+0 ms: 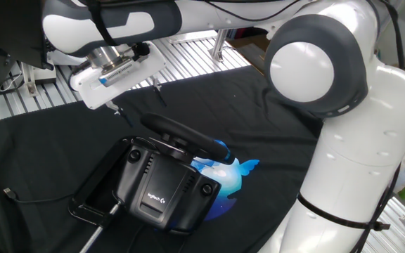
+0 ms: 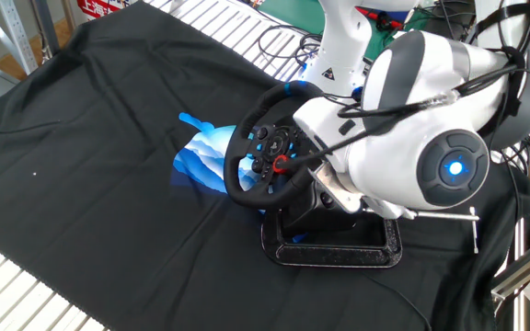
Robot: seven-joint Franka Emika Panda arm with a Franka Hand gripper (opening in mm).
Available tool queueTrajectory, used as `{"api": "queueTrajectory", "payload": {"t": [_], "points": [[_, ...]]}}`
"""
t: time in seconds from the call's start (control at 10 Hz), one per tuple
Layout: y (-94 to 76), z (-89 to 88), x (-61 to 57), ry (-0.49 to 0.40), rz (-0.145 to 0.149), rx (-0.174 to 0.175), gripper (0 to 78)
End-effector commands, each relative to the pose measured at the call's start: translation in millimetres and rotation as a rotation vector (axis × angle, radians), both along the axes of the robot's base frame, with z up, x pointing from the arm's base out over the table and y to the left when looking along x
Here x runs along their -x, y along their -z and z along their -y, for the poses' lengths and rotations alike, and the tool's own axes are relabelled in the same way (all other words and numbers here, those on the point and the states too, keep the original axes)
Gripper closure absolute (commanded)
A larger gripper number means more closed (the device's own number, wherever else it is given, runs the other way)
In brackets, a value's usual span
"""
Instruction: Rotate the steering wheel 90 degrees counterclockwise
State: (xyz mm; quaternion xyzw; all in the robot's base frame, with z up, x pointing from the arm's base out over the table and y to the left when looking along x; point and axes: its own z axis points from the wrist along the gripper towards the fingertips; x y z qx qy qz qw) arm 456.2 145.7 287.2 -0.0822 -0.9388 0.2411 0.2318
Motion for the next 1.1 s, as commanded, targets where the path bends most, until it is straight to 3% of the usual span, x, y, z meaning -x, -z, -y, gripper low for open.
{"api": "queueTrajectory", "payload": {"t": [0.1, 0.2, 1.1], "points": [[1.4, 3.8, -1.1, -0.098, -0.042, -0.070, 0.1], [6.6, 15.5, -1.9, -0.122, -0.049, -0.118, 0.1], [15.2, 18.3, -0.9, -0.118, -0.053, -0.135, 0.1]]}}
